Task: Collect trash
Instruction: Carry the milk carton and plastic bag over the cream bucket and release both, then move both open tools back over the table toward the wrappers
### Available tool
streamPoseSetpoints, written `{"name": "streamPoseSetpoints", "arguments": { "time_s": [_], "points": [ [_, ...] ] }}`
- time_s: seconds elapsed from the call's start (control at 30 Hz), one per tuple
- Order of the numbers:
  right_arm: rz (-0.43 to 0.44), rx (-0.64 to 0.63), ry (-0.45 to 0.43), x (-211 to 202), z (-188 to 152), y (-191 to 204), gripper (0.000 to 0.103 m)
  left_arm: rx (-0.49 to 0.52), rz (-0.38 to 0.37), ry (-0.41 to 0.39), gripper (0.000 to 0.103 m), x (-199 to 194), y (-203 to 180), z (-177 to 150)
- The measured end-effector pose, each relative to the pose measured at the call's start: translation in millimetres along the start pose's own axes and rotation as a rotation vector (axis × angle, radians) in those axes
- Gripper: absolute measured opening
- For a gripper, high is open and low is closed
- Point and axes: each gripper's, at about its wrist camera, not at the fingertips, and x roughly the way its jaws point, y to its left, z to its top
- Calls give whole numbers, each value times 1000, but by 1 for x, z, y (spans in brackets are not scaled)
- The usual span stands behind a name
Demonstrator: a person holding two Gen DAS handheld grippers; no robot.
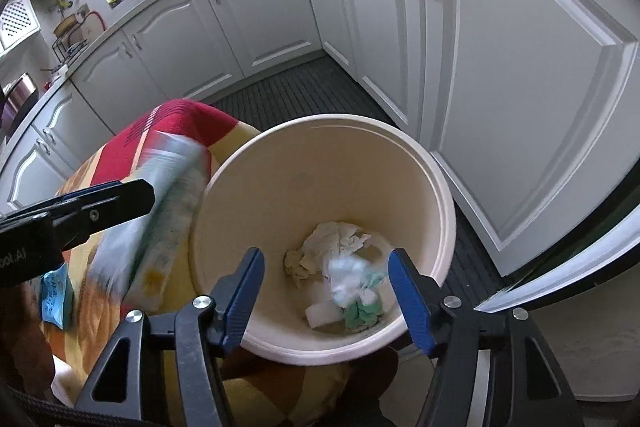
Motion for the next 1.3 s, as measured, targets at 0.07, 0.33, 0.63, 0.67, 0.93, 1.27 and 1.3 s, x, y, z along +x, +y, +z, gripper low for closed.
{"name": "streamPoseSetpoints", "arguments": {
  "time_s": [0.07, 0.33, 0.63, 0.67, 0.93, 1.27, 1.3],
  "points": [
    [0, 4, 2, -1, -2, -2, 62, -4, -5, 7, 59, 1, 2, -1],
    [1, 22, 13, 0, -10, -5, 63, -15, 28, -16, 59, -12, 9, -5],
    [19, -4, -2, -8, -11, 11, 64, -3, 79, -69, 59, -35, 14, -10],
    [20, -7, -5, -10, -11, 13, 66, -4, 86, -78, 59, -38, 16, -11],
    [29, -40, -35, -24, -9, 31, 69, -18, 130, -124, 59, -57, 30, -19],
    [56, -88, -55, -38, -10, 66, 69, -55, 176, -166, 59, -87, 55, -33],
    [60, -94, -58, -38, -10, 69, 69, -55, 184, -172, 59, -91, 58, -35]
  ]
}}
